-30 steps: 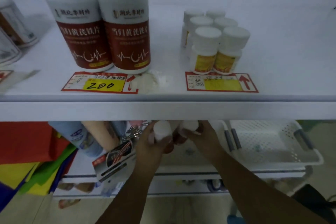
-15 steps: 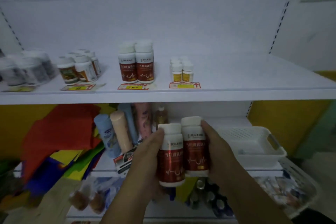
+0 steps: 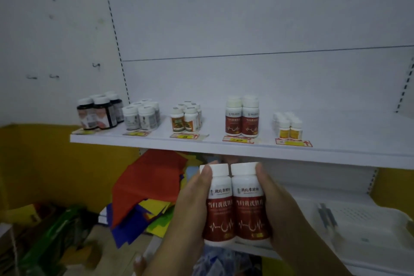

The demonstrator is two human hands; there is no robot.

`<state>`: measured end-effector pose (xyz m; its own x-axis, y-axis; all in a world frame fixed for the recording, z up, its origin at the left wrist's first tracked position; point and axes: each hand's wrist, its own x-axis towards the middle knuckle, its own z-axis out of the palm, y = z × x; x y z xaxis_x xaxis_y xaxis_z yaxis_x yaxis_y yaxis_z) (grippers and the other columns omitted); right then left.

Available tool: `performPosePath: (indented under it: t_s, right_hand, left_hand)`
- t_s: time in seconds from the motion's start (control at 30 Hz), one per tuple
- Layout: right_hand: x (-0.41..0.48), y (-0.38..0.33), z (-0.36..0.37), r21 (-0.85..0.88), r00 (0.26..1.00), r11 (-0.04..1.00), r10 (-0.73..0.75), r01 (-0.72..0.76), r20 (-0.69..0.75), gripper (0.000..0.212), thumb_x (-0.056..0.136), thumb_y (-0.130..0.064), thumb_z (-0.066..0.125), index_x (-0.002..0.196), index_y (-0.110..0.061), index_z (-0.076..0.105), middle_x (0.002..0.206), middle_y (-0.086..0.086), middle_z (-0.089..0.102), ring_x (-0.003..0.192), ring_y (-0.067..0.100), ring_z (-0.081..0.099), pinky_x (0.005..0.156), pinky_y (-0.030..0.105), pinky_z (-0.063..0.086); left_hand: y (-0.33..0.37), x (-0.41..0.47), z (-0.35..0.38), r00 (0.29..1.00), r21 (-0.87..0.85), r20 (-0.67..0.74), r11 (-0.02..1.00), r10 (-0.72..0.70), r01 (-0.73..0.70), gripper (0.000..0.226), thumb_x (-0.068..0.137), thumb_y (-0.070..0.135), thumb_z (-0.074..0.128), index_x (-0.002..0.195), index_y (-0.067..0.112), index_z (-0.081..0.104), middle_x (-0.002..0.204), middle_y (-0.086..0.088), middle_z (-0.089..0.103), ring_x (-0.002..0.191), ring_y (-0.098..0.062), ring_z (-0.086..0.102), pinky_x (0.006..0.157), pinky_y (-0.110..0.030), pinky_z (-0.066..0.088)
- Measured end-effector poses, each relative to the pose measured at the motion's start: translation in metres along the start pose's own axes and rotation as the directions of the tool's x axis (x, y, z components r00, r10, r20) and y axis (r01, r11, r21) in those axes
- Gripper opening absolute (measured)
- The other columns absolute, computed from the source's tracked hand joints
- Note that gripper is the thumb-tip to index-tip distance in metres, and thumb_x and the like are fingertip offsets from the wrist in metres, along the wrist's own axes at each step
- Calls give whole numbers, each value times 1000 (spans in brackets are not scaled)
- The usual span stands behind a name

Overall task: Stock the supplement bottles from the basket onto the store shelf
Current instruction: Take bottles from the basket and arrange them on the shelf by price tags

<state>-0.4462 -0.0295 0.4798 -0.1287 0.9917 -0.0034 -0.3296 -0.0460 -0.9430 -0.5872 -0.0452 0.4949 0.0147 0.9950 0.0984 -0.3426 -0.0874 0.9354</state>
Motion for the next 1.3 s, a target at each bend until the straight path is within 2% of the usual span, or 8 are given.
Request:
performPosePath:
  t_s: [0.1,0.2,0.43,0.6,0.77,0.9,1.03,1.3]
  right_hand:
    - [15,-3,36,-127,999,992,-27,21,-46,56,71,-60,43,114,-29,61,111,6,69,103,27,65,93,53,49]
    - [33,-7,73,-216,995,974,-86,73,-52,54,77,-57,42,120,-27,57,120,4,65,110,23,61,97,50,48]
    - [61,-14,103,-310,952,929,-263,205,-159,70,59,-72,51,117,-34,58,112,-6,69,104,16,66,91,46,52]
    - [88,-50,90,-260,923,909,-366,326,-118,51,71,-54,60,113,-25,62,107,-2,73,99,17,69,88,43,53]
    - [144,-127,48,-409,803,806,-547,428,-237,81,61,-61,59,122,-9,51,118,7,65,104,20,64,95,43,48]
    - [199,-189,-2,-451,766,756,-607,474,-212,45,79,-50,58,110,-16,56,102,-1,66,92,12,65,79,30,50]
    - [262,-218,-48,-483,774,747,-601,456,-198,32,87,-33,60,112,-12,57,106,2,63,99,17,62,82,33,52]
    - [348,-205,-95,-710,971,678,-236,190,34,22,81,-24,68,98,-10,67,98,3,70,89,14,67,66,21,55]
  left_hand:
    - [18,15,-27,999,25,37,999,23,-24,56,62,54,62,109,24,69,104,-9,74,96,-29,71,88,-53,53]
    - [35,37,-58,994,55,96,997,48,-53,53,64,54,62,108,24,69,104,-6,75,95,-26,71,82,-46,56]
    - [60,89,-83,965,124,249,986,79,-113,44,56,58,60,94,37,71,95,2,76,86,-18,73,68,-36,58]
    - [82,134,-67,920,160,367,965,139,-210,39,52,62,63,85,44,72,92,10,76,83,-11,73,60,-23,57]
    - [124,205,-36,889,225,386,909,247,-351,42,53,54,66,89,33,68,88,15,75,82,-2,71,62,-17,55]
    - [155,274,-9,881,284,349,860,320,-425,39,64,43,68,100,30,63,97,10,72,89,-6,69,68,-21,55]
    - [156,345,22,919,444,366,841,147,-311,25,83,25,66,107,24,61,114,2,64,107,-14,60,83,-31,49]
    - [106,427,50,932,709,284,704,-226,-45,31,78,17,73,106,20,60,111,-4,65,101,-21,63,70,-35,58]
